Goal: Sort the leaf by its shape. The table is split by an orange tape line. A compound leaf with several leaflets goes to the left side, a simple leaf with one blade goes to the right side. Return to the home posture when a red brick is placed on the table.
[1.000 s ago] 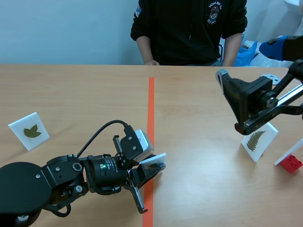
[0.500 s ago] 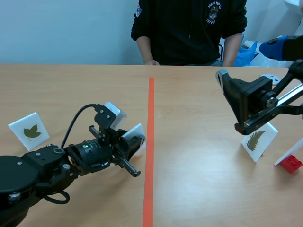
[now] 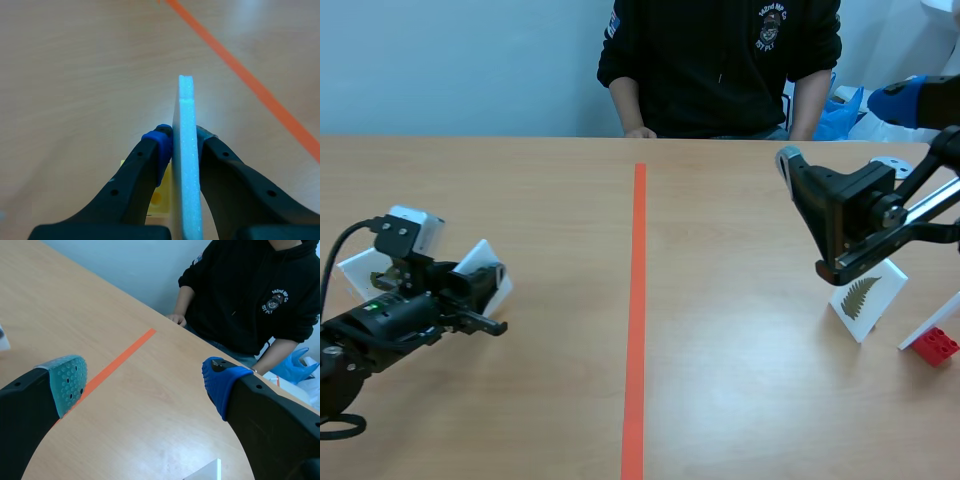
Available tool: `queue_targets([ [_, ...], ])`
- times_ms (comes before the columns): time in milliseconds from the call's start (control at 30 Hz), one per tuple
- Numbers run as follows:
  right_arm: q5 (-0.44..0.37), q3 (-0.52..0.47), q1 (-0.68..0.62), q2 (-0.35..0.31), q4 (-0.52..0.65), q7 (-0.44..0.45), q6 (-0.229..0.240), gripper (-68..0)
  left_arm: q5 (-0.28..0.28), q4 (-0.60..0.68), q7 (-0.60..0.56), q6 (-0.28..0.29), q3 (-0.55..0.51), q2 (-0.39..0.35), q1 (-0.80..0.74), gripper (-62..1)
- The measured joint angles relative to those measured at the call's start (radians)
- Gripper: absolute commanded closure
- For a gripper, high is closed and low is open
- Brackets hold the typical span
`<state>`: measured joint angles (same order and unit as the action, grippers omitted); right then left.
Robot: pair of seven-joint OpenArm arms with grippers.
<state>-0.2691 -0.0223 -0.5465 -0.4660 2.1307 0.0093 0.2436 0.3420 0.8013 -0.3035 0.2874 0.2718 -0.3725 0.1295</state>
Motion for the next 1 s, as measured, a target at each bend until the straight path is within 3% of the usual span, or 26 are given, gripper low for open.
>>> queue_targets([
  [200,0.0,0.0,0.0,0.0,0.0,0.0,0.0,-47.5,0.0,0.0,0.0,-0.025,-0.102,-0.005,-0.03,-4.7],
  [367,0.0,0.0,0.0,0.0,0.0,0.0,0.0,-47.5,-0.001,0.0,0.0,-0.102,-0.135,-0.007,-0.05,-4.7],
  [433,0.0,0.0,0.0,0.0,0.0,0.0,0.0,-47.5,-0.027,0.0,0.001,-0.137,-0.135,-0.007,-0.058,-4.7],
  [600,0.0,0.0,0.0,0.0,0.0,0.0,0.0,-47.5,-0.064,0.0,0.004,-0.149,-0.133,-0.007,-0.072,-5.1],
  [700,0.0,0.0,0.0,0.0,0.0,0.0,0.0,-47.5,-0.064,0.0,0.004,-0.149,-0.128,-0.007,-0.071,-12.7],
  [833,0.0,0.0,0.0,0.0,0.0,0.0,0.0,-47.5,-0.064,0.0,0.003,-0.149,-0.128,-0.007,-0.071,-30.4],
  [1000,0.0,0.0,0.0,0.0,0.0,0.0,0.0,-47.5,-0.064,0.0,0.004,-0.149,-0.128,-0.007,-0.071,-42.3],
])
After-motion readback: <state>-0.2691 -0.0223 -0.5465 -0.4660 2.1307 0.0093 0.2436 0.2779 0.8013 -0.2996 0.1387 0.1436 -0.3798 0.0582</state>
